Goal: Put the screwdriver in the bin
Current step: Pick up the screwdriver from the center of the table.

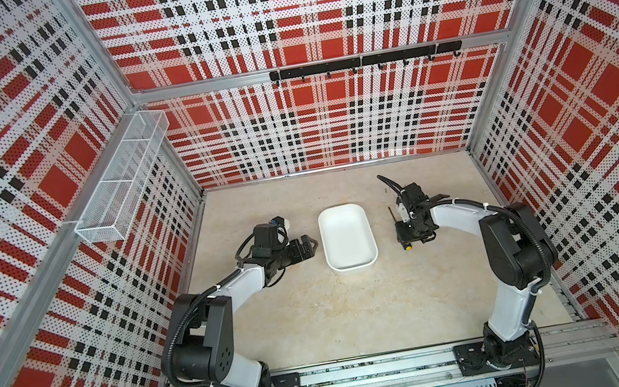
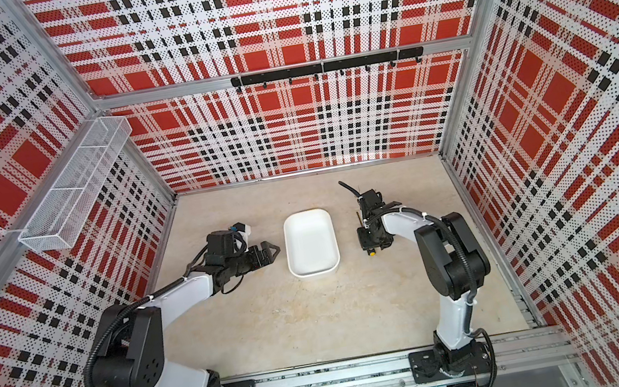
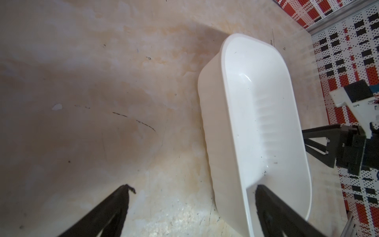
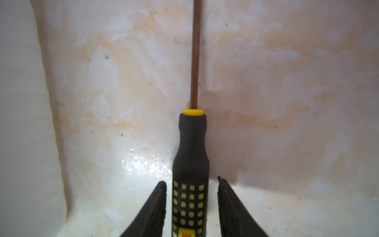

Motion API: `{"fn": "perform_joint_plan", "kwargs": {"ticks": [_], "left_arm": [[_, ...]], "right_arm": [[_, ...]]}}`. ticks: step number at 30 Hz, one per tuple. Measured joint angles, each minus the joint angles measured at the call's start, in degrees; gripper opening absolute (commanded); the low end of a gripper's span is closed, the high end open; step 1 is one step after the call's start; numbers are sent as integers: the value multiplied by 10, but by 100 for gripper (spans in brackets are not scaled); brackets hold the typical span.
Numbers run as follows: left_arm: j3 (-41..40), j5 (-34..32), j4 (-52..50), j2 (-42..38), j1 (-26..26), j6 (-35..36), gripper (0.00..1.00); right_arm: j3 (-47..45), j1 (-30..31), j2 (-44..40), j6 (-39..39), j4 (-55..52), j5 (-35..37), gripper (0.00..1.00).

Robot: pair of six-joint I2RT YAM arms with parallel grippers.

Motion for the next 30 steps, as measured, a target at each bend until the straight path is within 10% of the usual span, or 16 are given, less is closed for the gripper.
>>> {"fn": "perform_joint_plan", "kwargs": {"ticks": [10,30], "left_arm": [[9,35,-15,10,0,6,98],[37,57,-46,31,0,31,98]], "right_arm": [[7,1,7,0,-11,3,0],[77,18,-105,131,-99,-44,0]]}}
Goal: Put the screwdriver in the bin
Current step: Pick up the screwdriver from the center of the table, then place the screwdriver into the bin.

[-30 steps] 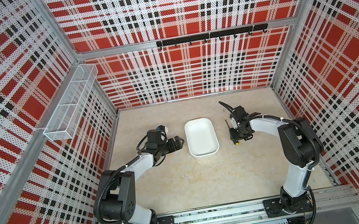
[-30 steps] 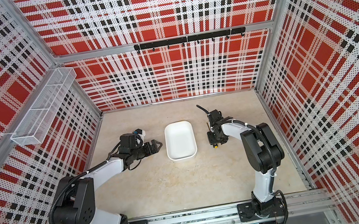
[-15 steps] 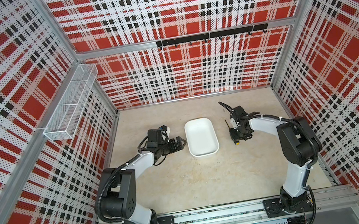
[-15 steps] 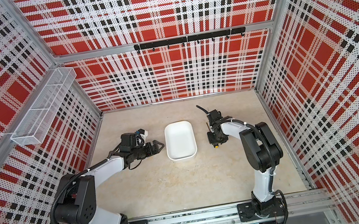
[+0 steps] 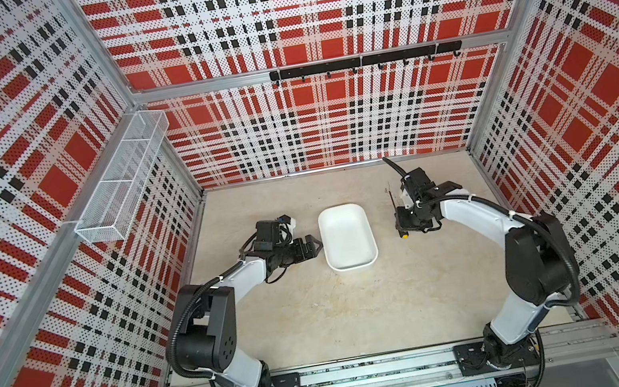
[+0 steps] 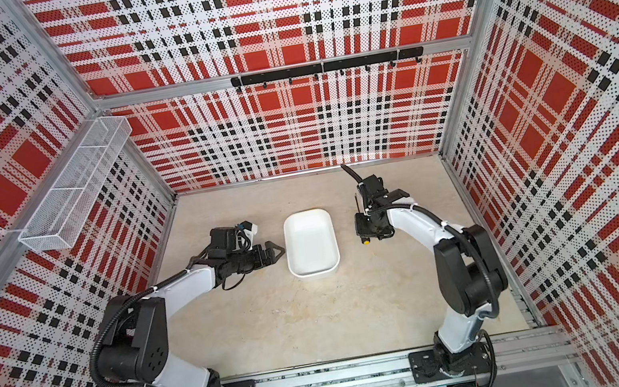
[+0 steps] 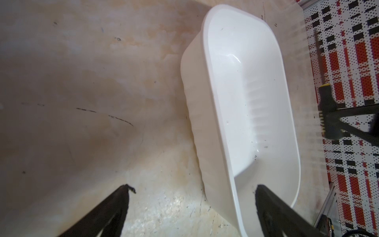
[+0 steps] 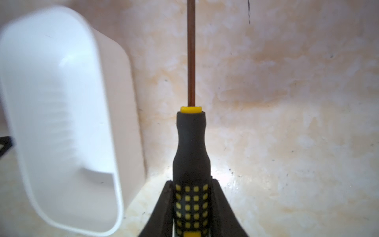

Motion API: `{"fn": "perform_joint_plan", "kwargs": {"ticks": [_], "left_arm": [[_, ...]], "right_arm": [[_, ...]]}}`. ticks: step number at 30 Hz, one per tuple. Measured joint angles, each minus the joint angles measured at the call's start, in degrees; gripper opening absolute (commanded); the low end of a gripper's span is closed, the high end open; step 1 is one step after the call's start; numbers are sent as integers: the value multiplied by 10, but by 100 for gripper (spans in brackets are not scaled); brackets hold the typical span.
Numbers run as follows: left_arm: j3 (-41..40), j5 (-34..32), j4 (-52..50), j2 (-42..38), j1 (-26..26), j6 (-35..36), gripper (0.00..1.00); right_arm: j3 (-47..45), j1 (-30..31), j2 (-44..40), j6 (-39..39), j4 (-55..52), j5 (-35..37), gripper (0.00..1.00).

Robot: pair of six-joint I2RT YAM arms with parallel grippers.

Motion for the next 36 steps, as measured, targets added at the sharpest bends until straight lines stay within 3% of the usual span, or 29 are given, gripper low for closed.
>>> {"fn": "perform_joint_plan", "kwargs": {"ticks": [9,18,25,36], "left_arm": [[0,27,16,0,0,-7,98],[0,46,36,0,0,-27,98],[0,49,36,0,0,-33,98],[0,54,36,2,0,-35,98]], "right_arm": [[36,94,-63,139,6,-44,0],[101,182,28,217,17,-38,0],[139,199,118,230,13,-24,0],[140,199,165,234,10,-5,0]]}}
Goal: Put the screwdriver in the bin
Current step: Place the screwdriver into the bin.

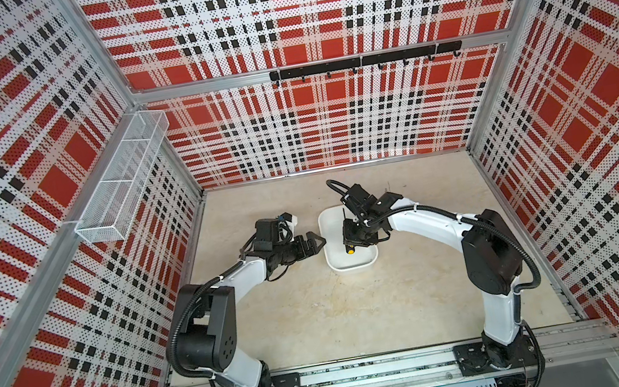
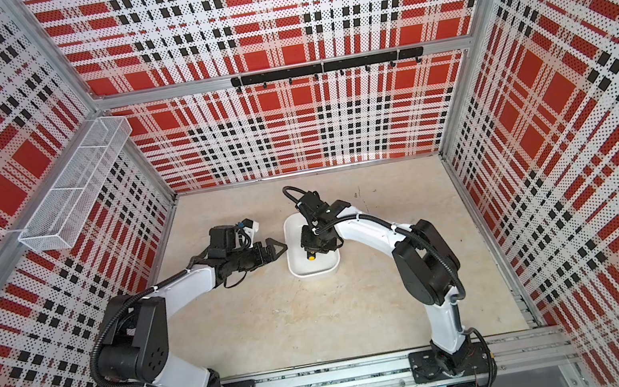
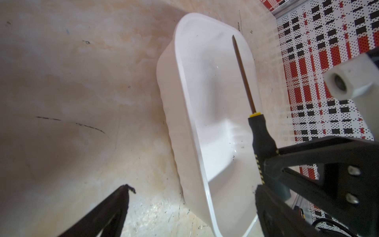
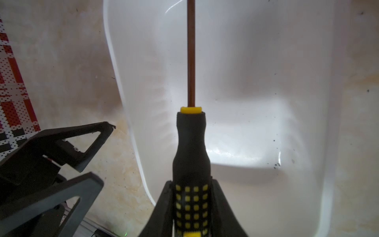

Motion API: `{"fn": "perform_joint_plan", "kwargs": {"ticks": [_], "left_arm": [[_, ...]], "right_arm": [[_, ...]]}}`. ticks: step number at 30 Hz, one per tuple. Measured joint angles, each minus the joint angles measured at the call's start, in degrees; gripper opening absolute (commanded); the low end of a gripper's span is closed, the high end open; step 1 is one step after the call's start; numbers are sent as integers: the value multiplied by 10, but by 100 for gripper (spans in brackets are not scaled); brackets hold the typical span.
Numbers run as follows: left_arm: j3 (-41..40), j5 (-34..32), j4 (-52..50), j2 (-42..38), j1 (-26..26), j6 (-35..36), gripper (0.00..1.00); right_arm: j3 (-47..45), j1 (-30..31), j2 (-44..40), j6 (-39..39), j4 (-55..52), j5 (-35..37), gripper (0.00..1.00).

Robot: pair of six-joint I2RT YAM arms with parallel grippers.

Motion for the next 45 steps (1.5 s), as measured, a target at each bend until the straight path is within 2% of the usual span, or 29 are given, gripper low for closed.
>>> {"fn": "perform_joint_plan", "kwargs": {"ticks": [13,27,32,37,41,45], "left_arm": [[0,4,1,8,0,0,98],[0,18,1,19,0,0,98],[0,19,1,19,0,0,98],[0,19,1,19,0,0,98],[0,21,1,19,0,3,98],[0,24,1,19,0,6,98]], "right_arm": [[4,0,55,-9,-5,38,0],[19,0,95,-23,3,45,0],[19,0,96,-24,7,46,14],[17,0,96,-28,9,50,20],[17,0,96,-33,9,59,36],[11,0,95,-39,10,68,40]]}}
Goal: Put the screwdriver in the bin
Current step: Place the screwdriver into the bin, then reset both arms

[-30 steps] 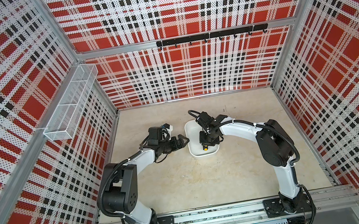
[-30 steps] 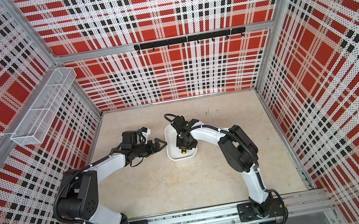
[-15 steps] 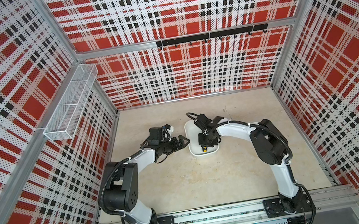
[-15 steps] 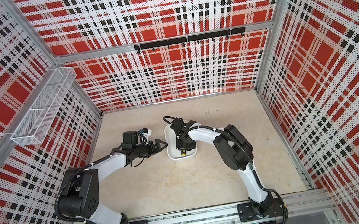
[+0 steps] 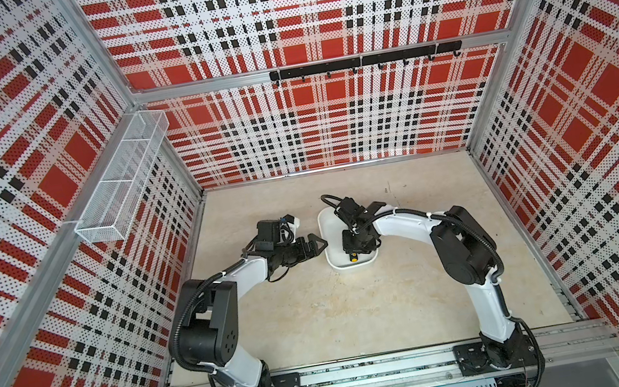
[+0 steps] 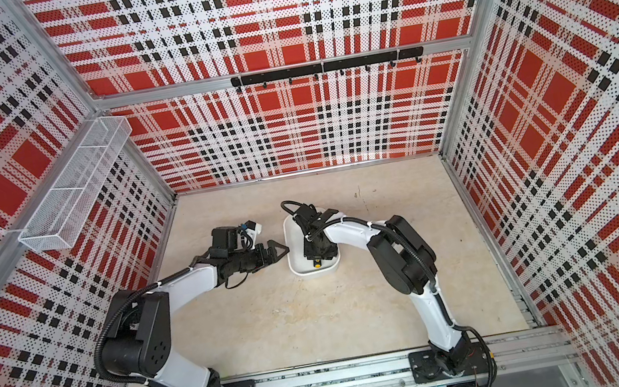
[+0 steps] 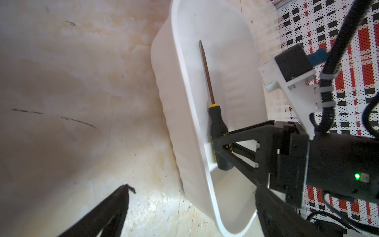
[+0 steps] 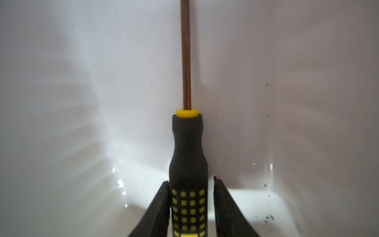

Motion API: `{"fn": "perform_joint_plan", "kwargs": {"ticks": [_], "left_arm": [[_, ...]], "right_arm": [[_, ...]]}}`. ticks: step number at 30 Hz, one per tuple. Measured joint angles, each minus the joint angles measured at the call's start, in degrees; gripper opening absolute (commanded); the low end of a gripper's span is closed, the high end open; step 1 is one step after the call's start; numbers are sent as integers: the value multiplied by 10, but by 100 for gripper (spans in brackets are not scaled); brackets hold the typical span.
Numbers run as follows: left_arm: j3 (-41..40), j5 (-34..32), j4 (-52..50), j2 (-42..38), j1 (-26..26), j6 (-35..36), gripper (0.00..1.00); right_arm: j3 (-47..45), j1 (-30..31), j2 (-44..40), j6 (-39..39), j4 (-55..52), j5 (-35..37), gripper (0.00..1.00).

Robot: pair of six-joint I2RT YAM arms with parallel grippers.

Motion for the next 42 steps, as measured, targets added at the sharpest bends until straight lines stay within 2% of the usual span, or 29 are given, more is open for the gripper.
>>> {"fn": "perform_joint_plan", "kwargs": {"ticks": [8,16,25,31,34,42], "left_arm": [[0,6,1,-17,0,0,98],[0,11,6,-33,0,0,98],[0,6,7,-65,6,0,98],[0,-41,15,-112,26,10,98],[-17,-59,53,-147,51,8,98],[-99,-88,160,-233,136,-20,98]], "right_arm": [[-7,2,-19,-10,2,5,49],[-7,3,-56,-18,-3,19,53],[-26,3,-144,-73,8,27,57],[-81,-7,-231,-158,30,35,59],[-122,-25,-277,-203,49,55,59],[-317,-111,-447,-315,180,151,59]]}}
